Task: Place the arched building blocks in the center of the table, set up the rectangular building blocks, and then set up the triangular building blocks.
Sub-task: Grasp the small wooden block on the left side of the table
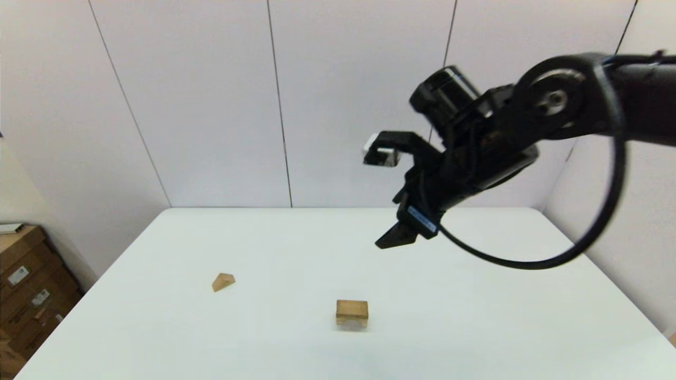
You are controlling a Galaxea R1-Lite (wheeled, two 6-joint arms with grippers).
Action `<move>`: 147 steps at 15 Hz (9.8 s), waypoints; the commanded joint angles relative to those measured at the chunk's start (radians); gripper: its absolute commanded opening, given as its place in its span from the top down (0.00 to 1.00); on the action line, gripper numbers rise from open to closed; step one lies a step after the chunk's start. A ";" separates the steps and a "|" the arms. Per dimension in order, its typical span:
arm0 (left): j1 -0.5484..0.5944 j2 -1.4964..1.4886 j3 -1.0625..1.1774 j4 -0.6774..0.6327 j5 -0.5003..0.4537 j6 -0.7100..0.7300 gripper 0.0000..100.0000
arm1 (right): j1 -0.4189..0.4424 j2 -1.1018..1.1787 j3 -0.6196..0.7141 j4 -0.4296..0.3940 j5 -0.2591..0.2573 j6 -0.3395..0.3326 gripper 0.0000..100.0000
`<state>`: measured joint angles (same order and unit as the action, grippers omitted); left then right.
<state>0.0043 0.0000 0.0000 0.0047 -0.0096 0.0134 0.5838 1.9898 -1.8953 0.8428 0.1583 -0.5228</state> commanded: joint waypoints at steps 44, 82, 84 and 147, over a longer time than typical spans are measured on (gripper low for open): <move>0.000 0.000 0.000 0.000 0.000 0.000 0.00 | -0.584 -1.991 1.621 -0.491 -0.250 0.438 0.00; 0.000 0.000 0.000 0.000 0.000 0.000 0.00 | -0.584 -1.991 1.897 -0.844 -0.157 0.518 0.00; 0.000 0.000 0.000 0.000 0.000 0.000 0.00 | -0.582 -1.991 1.897 -0.844 -0.157 0.518 0.00; -0.024 2.365 -1.635 0.733 -0.130 0.691 0.00 | -0.582 -1.991 1.897 -0.844 -0.157 0.518 0.00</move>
<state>-0.0123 2.3374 -1.6064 0.7245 -0.1394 0.7000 0.0004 -0.0013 0.0000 -0.0017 0.0013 -0.0038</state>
